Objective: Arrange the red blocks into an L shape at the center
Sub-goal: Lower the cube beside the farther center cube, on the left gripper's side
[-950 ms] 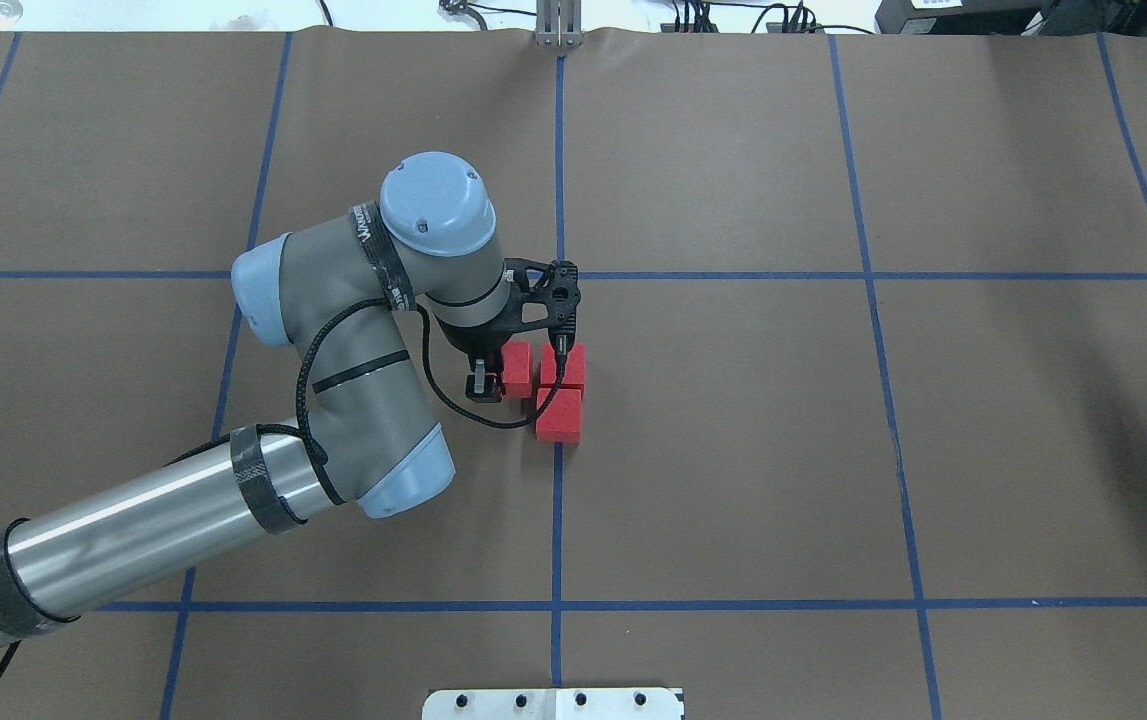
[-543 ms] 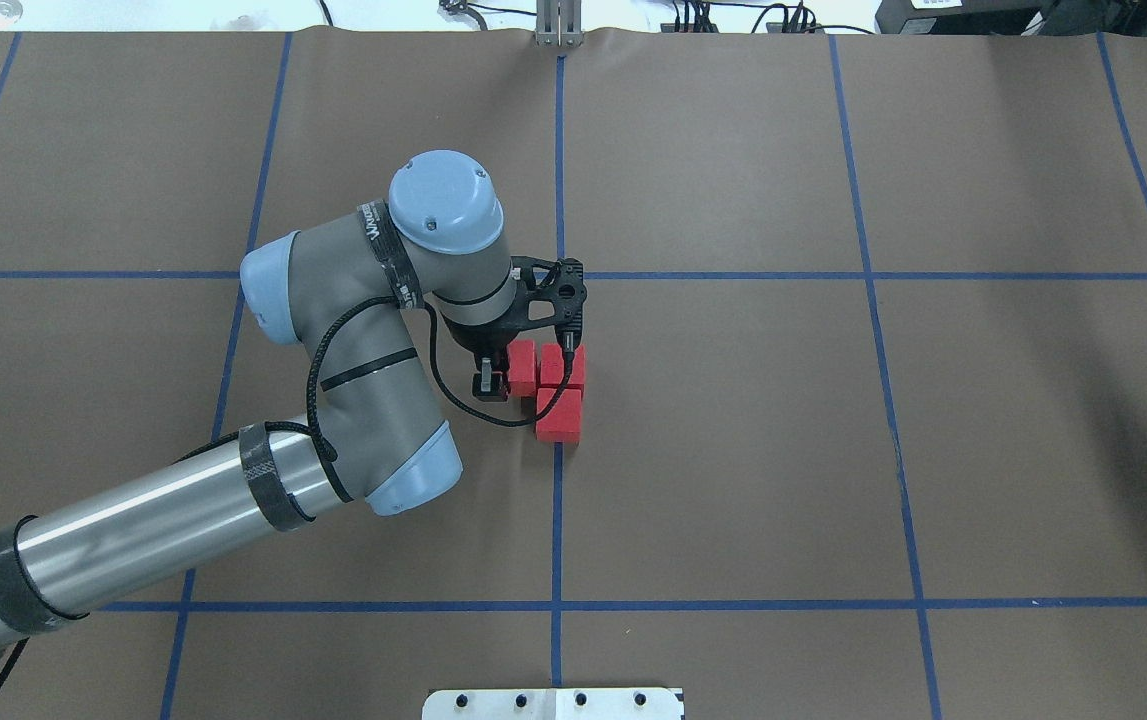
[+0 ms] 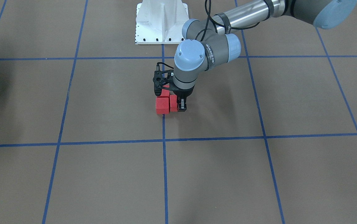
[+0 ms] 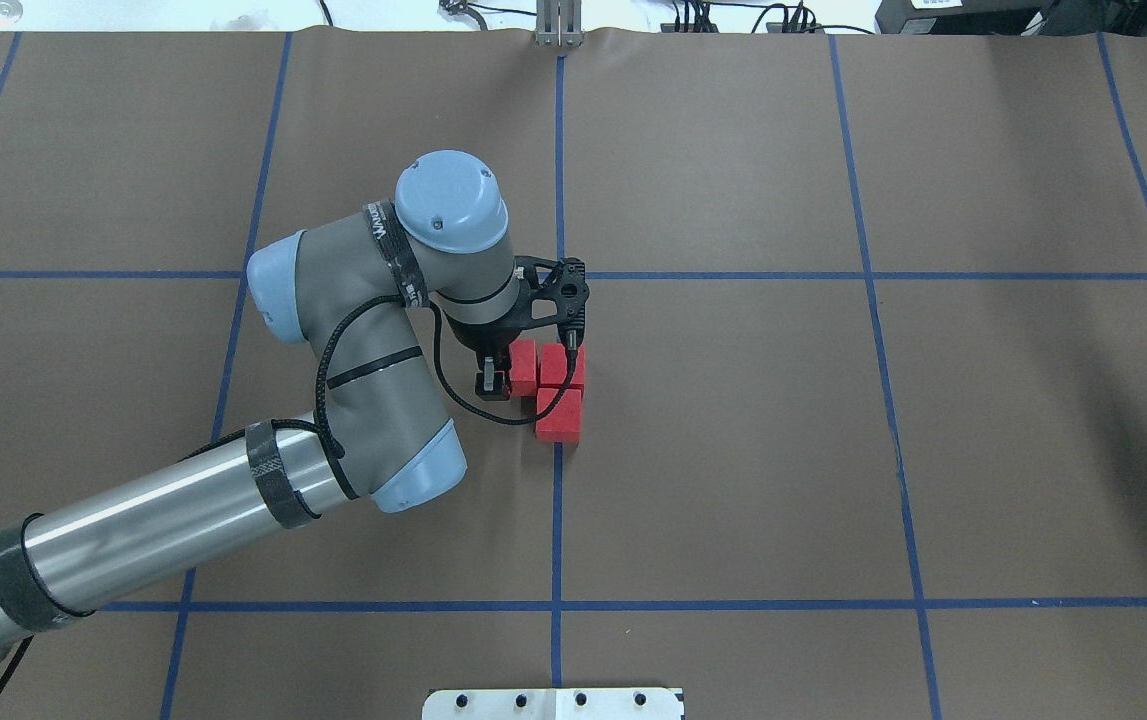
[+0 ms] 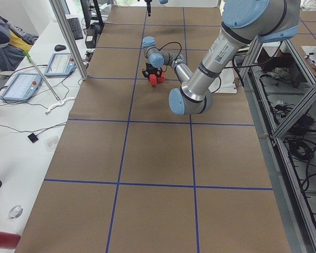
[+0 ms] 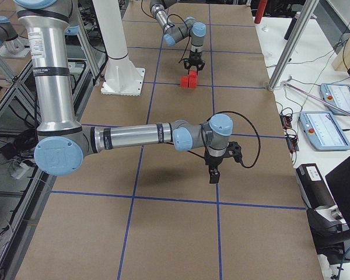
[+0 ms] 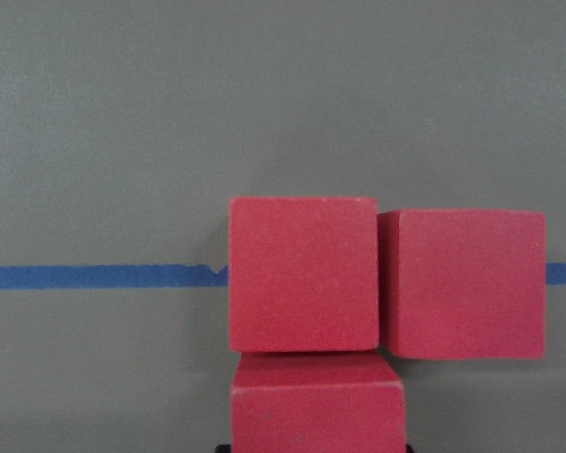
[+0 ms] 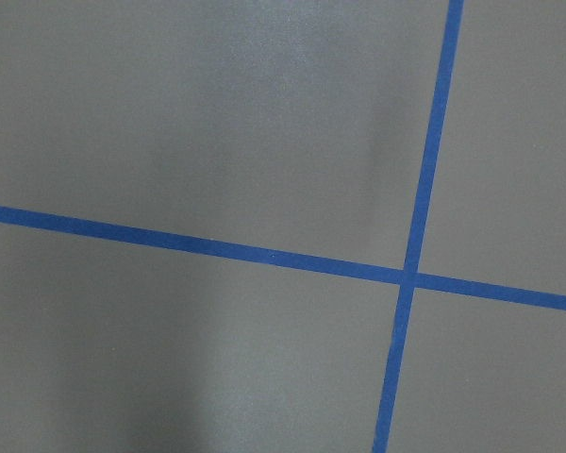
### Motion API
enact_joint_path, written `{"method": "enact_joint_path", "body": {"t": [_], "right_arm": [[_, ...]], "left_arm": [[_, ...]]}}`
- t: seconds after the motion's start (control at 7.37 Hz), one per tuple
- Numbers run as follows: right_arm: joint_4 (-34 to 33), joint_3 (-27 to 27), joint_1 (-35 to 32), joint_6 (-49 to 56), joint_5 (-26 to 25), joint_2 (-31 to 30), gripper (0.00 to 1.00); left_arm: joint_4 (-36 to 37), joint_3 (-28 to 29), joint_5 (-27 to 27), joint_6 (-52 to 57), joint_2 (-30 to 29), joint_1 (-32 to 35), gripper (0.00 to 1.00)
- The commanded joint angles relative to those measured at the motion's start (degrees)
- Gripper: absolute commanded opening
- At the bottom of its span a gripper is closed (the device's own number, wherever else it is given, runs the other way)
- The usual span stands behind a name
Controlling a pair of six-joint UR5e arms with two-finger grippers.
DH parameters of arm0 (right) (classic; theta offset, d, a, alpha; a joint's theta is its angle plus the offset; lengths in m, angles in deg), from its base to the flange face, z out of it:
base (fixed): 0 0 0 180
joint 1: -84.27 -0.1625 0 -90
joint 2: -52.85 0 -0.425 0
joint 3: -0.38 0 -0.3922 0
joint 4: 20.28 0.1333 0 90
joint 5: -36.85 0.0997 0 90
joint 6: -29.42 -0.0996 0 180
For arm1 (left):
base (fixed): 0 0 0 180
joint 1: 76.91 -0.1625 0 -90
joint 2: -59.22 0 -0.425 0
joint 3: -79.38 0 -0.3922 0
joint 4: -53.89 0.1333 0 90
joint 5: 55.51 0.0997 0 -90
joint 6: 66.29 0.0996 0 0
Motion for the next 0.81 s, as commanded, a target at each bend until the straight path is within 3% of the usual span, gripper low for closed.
{"method": "enact_joint_path", "body": {"t": [0.0,0.68], "right_arm": [[0.0,0.0,0.0,0.0,0.0,0.0,1.0],[0.0,0.0,0.0,0.0,0.0,0.0,1.0]], "left_arm": [[0.0,0.4,0.0,0.0,-0.2,0.0,0.33],[0.0,2.0,0.2,0.0,-1.0,-0.2,0.42]]}}
